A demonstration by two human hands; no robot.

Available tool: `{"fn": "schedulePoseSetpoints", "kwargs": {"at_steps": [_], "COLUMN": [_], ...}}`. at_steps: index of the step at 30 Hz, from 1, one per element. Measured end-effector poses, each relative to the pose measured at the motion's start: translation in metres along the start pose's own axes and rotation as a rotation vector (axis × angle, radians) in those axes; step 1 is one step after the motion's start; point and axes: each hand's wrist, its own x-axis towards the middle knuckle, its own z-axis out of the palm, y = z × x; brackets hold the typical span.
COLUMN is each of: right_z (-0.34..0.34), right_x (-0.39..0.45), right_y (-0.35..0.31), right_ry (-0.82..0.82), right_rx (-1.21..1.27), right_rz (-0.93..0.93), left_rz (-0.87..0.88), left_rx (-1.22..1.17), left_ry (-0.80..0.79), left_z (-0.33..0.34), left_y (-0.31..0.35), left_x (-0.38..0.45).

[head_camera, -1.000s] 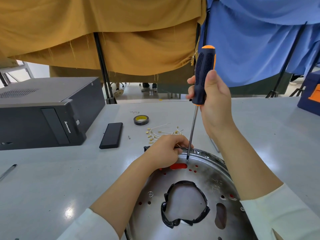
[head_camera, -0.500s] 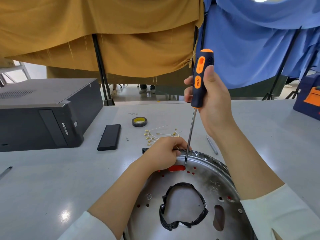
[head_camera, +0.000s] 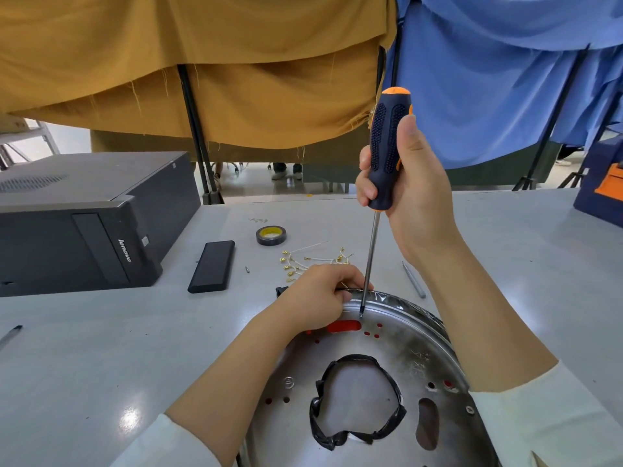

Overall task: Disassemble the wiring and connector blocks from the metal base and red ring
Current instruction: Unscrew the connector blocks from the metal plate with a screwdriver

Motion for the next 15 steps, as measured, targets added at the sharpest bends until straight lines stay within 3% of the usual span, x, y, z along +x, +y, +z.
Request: {"fn": "schedulePoseSetpoints", "kwargs": {"at_steps": [5,15], "right_z": [-0.001,-0.012], "right_x": [-0.009,-0.01], "right_y": [-0.003,-0.007], "right_ry": [0.036,-0.009], "right_rx": [-0.143,-0.118], "right_rz": [-0.065,0.026], "left_rz": [0.003,-0.03], "left_rx": [0.011,-0.076], "left_ry": [0.001,0.034], "left_z": [0.0,0.0], "left_y": [0.002,0.0], "left_x": [0.0,0.0]}}
